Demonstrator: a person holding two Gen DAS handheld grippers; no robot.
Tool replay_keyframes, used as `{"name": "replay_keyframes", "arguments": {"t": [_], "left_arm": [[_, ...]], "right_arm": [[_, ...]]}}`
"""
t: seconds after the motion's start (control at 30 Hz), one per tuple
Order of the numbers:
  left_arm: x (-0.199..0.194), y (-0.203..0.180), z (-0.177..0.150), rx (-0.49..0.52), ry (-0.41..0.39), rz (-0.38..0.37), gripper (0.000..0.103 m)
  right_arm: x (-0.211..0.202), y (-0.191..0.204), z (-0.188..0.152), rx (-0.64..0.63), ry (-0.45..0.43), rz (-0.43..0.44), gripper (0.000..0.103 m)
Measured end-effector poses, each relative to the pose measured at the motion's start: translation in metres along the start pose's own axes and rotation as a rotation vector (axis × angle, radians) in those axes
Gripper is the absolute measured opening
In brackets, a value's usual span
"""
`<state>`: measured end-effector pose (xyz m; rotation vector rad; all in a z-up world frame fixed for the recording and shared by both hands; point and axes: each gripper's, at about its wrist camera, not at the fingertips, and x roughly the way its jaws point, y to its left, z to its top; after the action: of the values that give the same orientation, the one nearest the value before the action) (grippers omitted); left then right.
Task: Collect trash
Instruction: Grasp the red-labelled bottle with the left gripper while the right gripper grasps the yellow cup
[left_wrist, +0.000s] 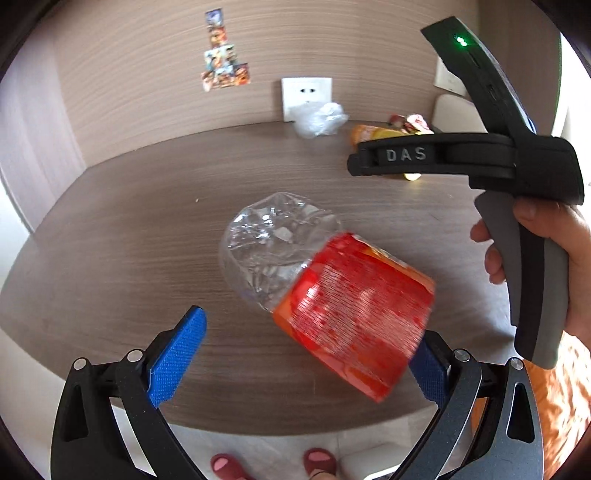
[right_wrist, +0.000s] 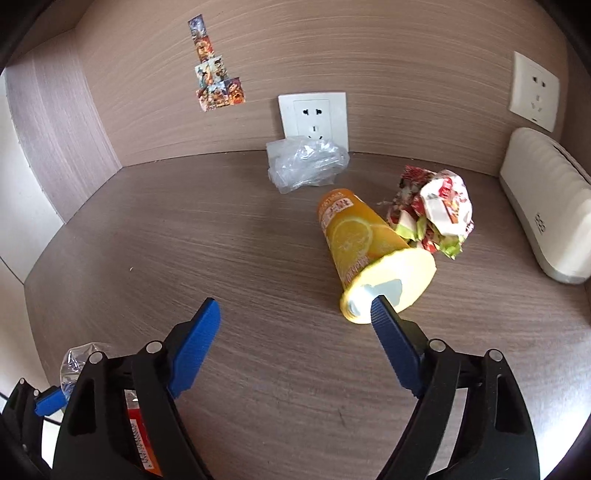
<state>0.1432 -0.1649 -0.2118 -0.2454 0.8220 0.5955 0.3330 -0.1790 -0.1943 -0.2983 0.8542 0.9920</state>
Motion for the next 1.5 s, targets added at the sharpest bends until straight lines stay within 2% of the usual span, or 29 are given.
{"name": "replay_keyframes", "arguments": {"t": [0.1,0.13,0.17,0.2,0.23,0.27,0.3,0.33,0.4,0.57,0.73,1.07,1.27,1.5], "left_arm": [[-0.001,0.008,0.004,-0.043,-0.027,0.001,0.094],[-0.001,0.010,0.006,-0.050,-0.037,0.000,0.082],[-0.002,0.012,0.007,-0.054,-0.045,-0.002,0.074],[0.001,0.012,0.011,-0.049,-0.040,-0.008,0.061],[0.004,0.014,0.012,-0.045,-0.034,-0.018,0.049],[0.008,0.015,0.014,-0.039,-0.025,-0.026,0.044],[0.011,0.016,0.015,-0.034,-0.021,-0.034,0.035],[0.012,0.016,0.017,-0.026,-0.020,-0.036,0.023],[0.014,0.019,0.021,-0.012,-0.037,-0.040,0.016],[0.010,0.031,0.038,0.000,-0.096,-0.042,0.008],[0.004,0.037,0.058,0.039,-0.136,-0.048,0.003],[-0.017,0.044,0.085,0.127,-0.198,-0.104,0.002],[-0.034,0.051,0.098,0.208,-0.235,-0.183,0.002],[-0.051,0.061,0.103,0.325,-0.271,-0.341,0.002]], "right_arm": [[0.007,0.001,0.009,-0.015,0.010,0.015,0.079],[0.009,0.001,0.012,-0.022,0.009,0.011,0.077],[0.011,0.001,0.016,-0.027,0.009,0.010,0.073],[0.013,0.001,0.019,-0.028,0.010,0.012,0.069],[0.015,0.000,0.021,-0.029,0.011,0.015,0.057],[0.017,0.001,0.024,-0.036,0.011,0.009,0.041],[0.018,0.000,0.027,-0.040,0.010,0.009,0.031],[0.018,-0.001,0.028,-0.040,0.011,0.007,0.011],[0.016,-0.002,0.030,-0.047,0.001,0.001,0.008],[-0.002,-0.001,0.031,-0.078,-0.041,-0.013,0.007],[-0.025,-0.004,0.034,-0.040,-0.079,-0.002,0.007],[-0.074,0.001,0.035,0.057,-0.153,-0.022,0.007],[-0.103,0.015,0.032,0.111,-0.192,-0.092,0.007],[-0.144,0.046,0.010,0.216,-0.241,-0.224,0.007]]}}
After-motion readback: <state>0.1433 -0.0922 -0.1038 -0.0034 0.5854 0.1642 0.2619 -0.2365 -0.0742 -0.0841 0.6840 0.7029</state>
